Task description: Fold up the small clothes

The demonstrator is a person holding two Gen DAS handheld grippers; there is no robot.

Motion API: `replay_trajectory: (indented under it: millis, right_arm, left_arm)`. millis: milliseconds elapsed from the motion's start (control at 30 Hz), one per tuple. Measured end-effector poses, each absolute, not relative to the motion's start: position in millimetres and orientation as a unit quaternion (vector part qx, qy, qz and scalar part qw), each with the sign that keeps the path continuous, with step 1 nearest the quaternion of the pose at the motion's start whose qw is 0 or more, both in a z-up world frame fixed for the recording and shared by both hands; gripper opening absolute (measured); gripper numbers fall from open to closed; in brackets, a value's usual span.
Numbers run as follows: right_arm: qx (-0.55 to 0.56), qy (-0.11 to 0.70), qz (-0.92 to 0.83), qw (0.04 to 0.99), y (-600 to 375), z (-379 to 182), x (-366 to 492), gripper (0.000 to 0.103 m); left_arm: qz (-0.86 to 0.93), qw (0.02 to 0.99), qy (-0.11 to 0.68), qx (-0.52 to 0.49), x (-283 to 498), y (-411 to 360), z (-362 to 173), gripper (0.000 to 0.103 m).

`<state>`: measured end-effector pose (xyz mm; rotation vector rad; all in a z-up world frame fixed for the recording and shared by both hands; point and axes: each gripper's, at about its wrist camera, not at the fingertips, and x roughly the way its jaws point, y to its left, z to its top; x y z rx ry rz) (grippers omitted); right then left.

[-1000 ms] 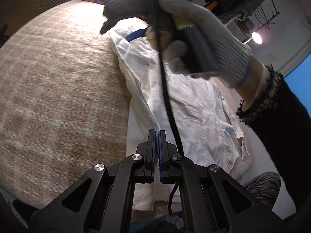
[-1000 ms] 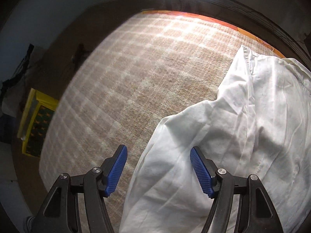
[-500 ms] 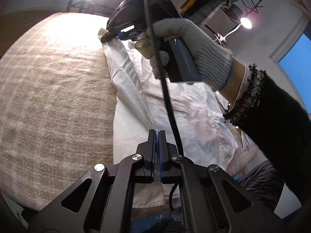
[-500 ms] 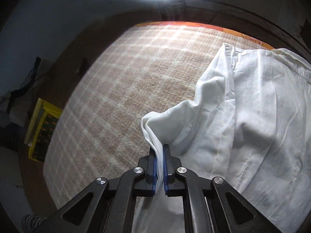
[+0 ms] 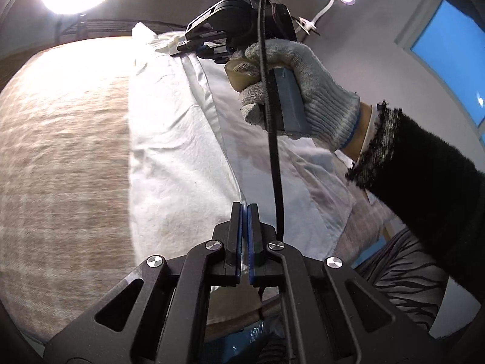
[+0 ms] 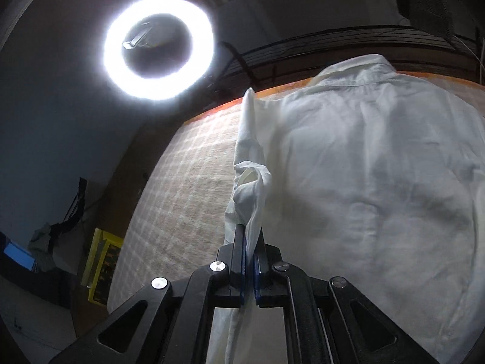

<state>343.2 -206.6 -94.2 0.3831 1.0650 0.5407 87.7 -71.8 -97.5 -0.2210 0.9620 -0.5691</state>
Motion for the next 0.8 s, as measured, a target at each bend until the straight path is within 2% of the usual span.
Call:
replay_trajectory:
  millis: [400, 500, 533, 567, 667, 800]
  right_arm:
    - [0.130, 0.547, 0.209, 0.800, -194.6, -133.3, 348.1, 0.001]
    - [0.116, 0.565, 0.217, 0.788, -200.0, -137.0, 344.5, 0.011]
    - [0.106, 0.566, 0.215, 0.789, -200.4, -135.3, 340.2, 0.031]
    - [0.100, 0.563, 0.216, 0.792, -200.1, -131.8, 335.8, 0.041]
    - [0.093, 0.548, 0.220, 0.801, -207.5, -117.1, 323.5, 0.042]
    - [0.111, 0.531, 0.225, 0.809, -230.6, -95.4, 302.5, 0.042]
  left_arm:
    - [-0.269, 0.830, 0.485, -0.051, 82.6, -109.1, -113.7, 0.000]
    - [-0.265, 0.827, 0.494, -0.041, 74.0, -106.8, -113.9, 0.003]
    - [-0.268, 0.825, 0.495, -0.045, 69.8, -102.5, -113.2, 0.004]
    - [-0.268, 0.824, 0.496, -0.050, 65.7, -96.0, -111.5, 0.008]
    - [-0.269, 0.824, 0.496, -0.053, 44.5, -68.3, -108.0, 0.023]
    - [-0.260, 0.831, 0.488, -0.062, 20.9, -43.6, -100.1, 0.024]
